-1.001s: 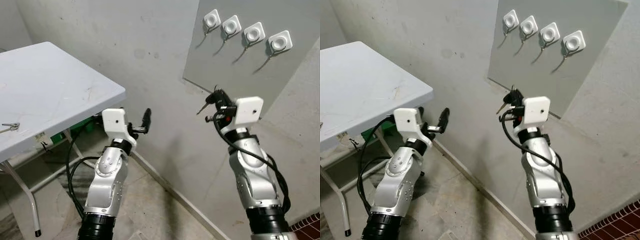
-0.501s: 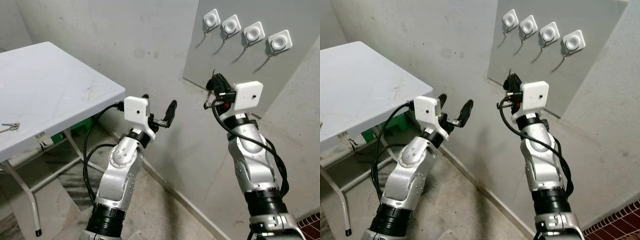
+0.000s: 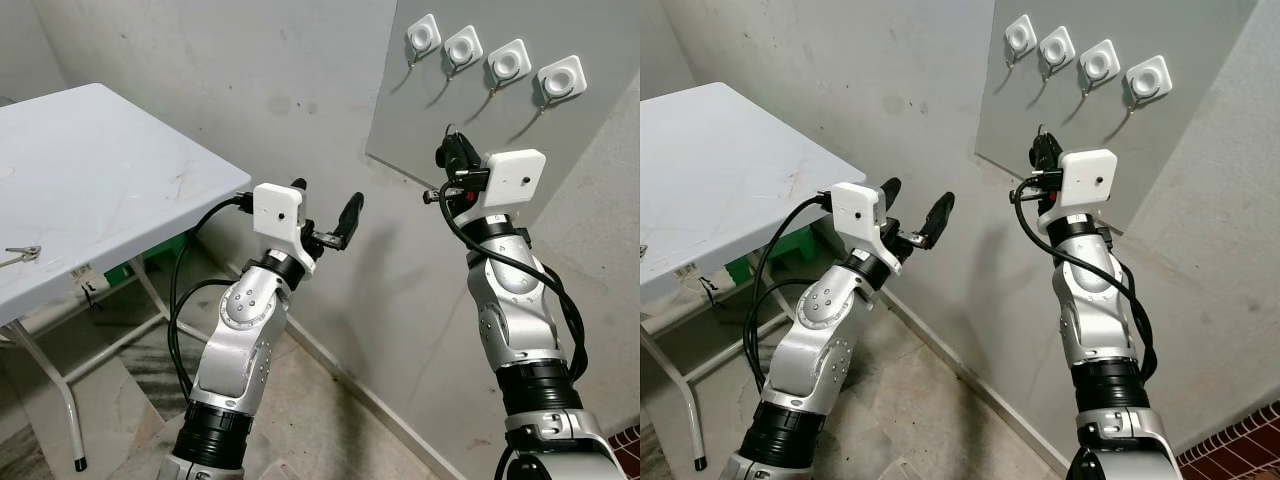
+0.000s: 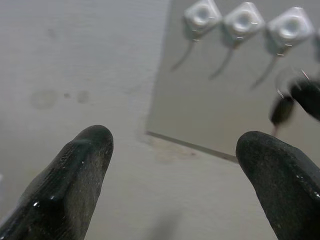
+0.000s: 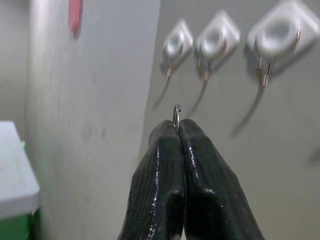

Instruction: Hang keys on a hook

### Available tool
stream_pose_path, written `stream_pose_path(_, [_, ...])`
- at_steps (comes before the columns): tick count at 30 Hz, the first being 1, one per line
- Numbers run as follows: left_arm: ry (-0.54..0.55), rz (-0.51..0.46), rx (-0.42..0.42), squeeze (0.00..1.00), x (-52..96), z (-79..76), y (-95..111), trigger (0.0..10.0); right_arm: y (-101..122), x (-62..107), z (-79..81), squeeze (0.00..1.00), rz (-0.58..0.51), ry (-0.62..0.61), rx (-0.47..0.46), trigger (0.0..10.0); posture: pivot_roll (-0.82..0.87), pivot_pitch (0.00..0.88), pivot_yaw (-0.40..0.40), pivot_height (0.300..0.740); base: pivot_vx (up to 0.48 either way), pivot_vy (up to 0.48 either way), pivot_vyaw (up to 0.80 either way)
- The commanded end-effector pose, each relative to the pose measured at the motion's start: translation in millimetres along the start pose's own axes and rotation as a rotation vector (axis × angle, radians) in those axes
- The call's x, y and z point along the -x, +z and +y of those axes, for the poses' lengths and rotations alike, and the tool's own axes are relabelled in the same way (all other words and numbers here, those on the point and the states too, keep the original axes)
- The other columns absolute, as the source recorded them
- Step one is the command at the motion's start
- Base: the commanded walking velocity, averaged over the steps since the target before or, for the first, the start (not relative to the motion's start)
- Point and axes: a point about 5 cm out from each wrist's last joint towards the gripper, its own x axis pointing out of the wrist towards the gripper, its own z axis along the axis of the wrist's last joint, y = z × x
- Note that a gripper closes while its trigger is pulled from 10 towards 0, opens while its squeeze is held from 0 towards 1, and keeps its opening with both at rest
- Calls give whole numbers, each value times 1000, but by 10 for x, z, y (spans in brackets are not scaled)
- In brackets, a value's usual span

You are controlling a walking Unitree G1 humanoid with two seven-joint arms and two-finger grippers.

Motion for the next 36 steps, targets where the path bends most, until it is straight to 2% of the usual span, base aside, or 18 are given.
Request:
stream_pose_path(1, [18, -7, 4, 0, 25, 21, 5, 10000, -22, 27, 6, 0, 15, 2, -10, 10000, 17, 0, -79, 740, 0, 0, 0])
stream_pose_path(4, [40, -10, 3, 0, 45, 50, -2, 10000, -53, 65, 12, 0, 29, -1, -14, 10000, 17, 0, -79, 740, 0, 0, 0])
stream_pose_path(6, [90, -9, 13, 0, 92, 127, -18, 10000, -90, 133, 22, 0, 50, -5, -22, 10000, 16, 0, -79, 740, 0, 0, 0])
stream_pose_path(13, [153, -13, 35, 0, 147, 217, -34, 10000, -99, 169, 4, 0, 58, -17, -22, 10000, 11, 0, -75, 740, 0, 0, 0])
stream_pose_path(24, [186, -27, 36, 0, 156, 284, -10, 10000, -103, 177, 38, 0, 68, -11, -31, 10000, 15, 0, -75, 740, 0, 0, 0])
stream_pose_path(36, [189, -27, 62, 0, 149, 279, -23, 10000, -89, 166, 51, 0, 71, -11, -39, 10000, 15, 0, -78, 740, 0, 0, 0])
